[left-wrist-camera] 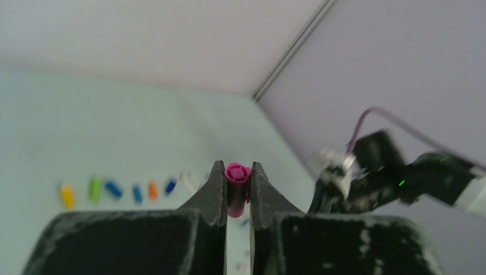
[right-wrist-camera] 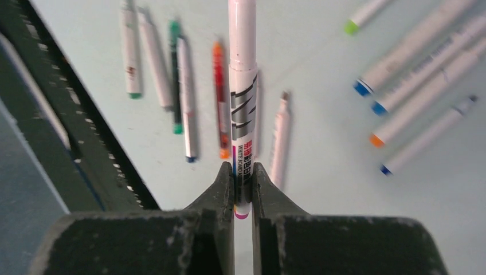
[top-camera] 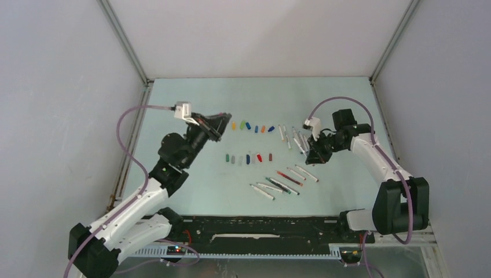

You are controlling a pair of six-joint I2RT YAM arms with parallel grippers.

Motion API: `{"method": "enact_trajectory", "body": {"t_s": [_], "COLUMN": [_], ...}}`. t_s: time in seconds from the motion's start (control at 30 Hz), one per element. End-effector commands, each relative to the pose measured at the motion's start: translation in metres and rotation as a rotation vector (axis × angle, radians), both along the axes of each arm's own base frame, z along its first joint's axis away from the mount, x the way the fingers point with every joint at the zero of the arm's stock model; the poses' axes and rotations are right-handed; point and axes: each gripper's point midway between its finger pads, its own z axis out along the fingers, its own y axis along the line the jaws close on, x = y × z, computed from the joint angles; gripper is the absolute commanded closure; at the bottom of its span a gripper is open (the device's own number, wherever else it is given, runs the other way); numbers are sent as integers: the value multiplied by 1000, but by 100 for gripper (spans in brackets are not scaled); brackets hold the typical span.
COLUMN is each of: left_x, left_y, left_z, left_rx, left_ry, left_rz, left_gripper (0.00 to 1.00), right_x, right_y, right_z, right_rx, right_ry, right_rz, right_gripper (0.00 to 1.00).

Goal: Open the pen caps
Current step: Place the pen at the center of the board.

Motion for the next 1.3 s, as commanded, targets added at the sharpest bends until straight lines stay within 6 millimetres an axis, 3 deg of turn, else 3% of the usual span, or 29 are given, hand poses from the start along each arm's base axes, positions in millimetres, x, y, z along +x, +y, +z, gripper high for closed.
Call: {"method": "enact_trajectory", "body": {"t_s": [0.0,0.23,0.43,0.63,1.0,1.27], "left_x": [-9,-20,-24,-29,-32,-38], "left_y": [10,8,6,4,-8,-34], "left_z": [-67,-125,-147,-151,-149,-151], "left_rx": [47,67,65,72,44,-1], "left_ry": [201,358,403,404,411,465], "left_rz": [13,-21,-36,-59,-125,-242], "left_gripper": [100,100,100,100,100,100], "right_x": [18,13,-5,-21,-30,-29], "right_y": [-39,-71,-87,-91,-98,-94], "right_z": [-14,-42,-73,-88,-105,-105], "right_rx": [-194,-325,-430,-469,-537,-522], "right_ry": [-56,18,167,278,347,352], "right_rz": [-58,-105,-87,-62,-64,-80], "right_gripper": [100,100,100,99,92,76]}}
